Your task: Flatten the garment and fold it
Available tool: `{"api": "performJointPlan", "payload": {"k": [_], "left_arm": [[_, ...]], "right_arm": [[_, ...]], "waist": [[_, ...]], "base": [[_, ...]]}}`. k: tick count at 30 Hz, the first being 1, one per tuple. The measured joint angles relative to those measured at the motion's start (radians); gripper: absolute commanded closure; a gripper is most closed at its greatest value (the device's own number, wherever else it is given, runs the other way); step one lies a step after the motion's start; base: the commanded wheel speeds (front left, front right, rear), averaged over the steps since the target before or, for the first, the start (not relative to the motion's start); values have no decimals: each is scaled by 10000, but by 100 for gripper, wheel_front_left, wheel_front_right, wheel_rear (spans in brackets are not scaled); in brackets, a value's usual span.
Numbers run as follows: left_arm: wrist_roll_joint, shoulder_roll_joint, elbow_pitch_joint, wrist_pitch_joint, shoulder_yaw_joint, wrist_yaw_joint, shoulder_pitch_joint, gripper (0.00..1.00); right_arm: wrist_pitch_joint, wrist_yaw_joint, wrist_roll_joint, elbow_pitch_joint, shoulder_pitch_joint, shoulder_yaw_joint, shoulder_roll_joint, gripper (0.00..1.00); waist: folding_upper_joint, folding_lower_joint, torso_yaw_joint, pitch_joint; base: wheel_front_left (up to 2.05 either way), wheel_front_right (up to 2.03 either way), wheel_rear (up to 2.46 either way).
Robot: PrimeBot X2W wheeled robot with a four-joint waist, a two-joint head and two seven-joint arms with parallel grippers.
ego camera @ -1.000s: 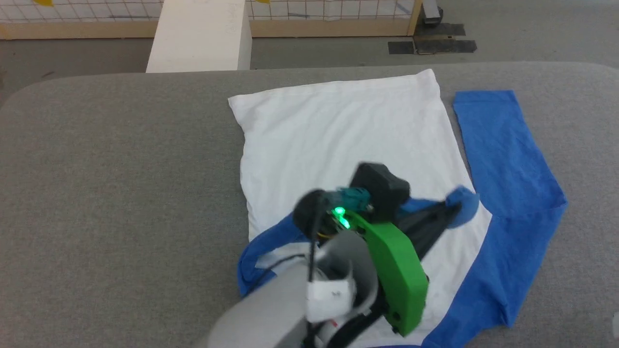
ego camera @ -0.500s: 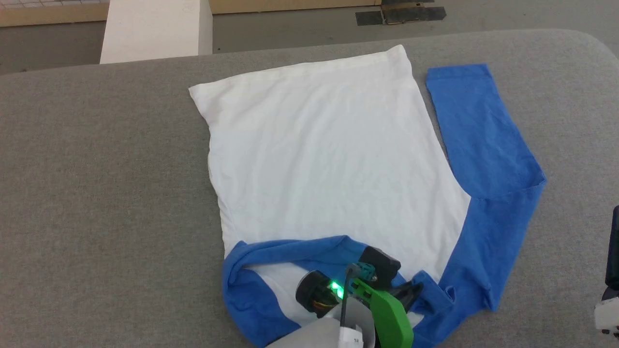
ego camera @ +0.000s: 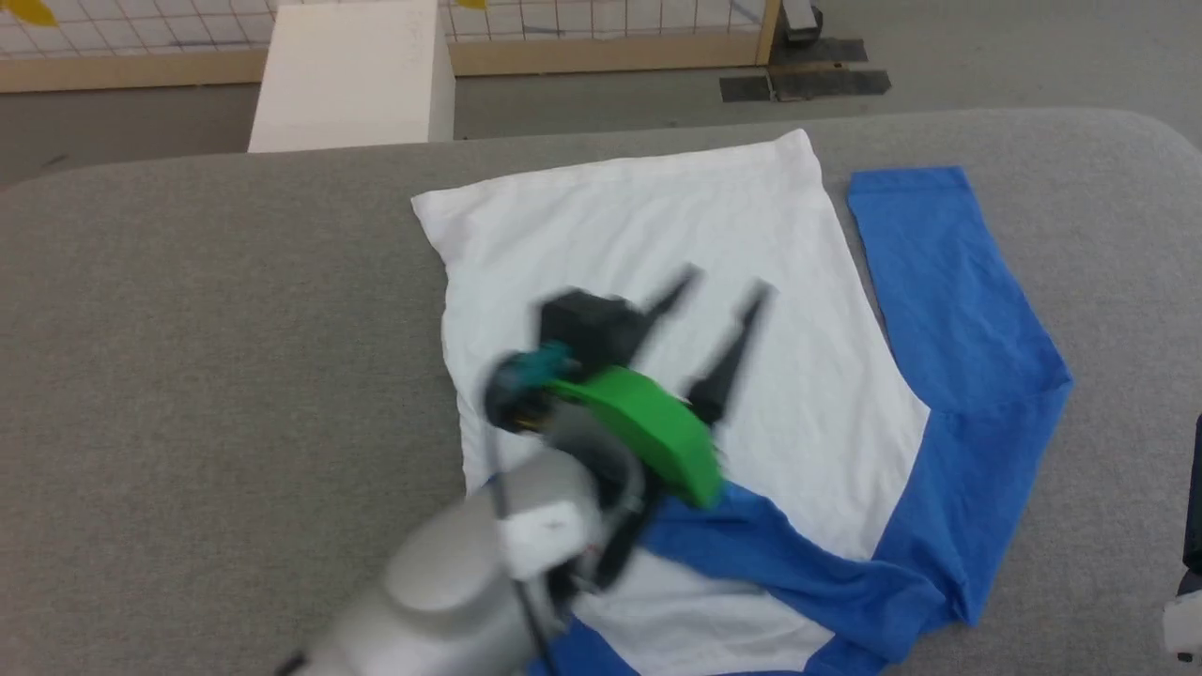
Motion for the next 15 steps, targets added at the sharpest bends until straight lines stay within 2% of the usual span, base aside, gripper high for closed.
{"api": "performJointPlan", "payload": {"k": [5, 8, 11, 13, 15], "left_arm": [[447, 2222, -1839, -468, 1436, 1313, 618, 0], [715, 3104, -3010, -560, 2176, 2063, 1700, 0], [1076, 3655, -3929, -602, 2876, 2665, 2774, 0], [1620, 3990, -4481, -631, 3210, 2878, 3535, 0], [2098, 3902, -4987, -639, 3804, 2995, 4291, 0]], "right_arm": [[134, 0, 2, -125, 165, -38, 2, 0], [171, 0, 2, -201, 199, -88, 0, 0], [173, 0, 15, -253, 237, -140, 2, 0], [173, 0, 54, -278, 295, -174, 0, 0], [171, 0, 102, -282, 346, -155, 0, 0]], "waist": [[0, 0, 221, -235], [0, 0, 350, -290], [0, 0, 483, -287], [0, 0, 592, -250], [0, 0, 701, -187]], "base": [[0, 0, 0], [0, 0, 0], [0, 0, 0], [0, 0, 0], [0, 0, 0]]}}
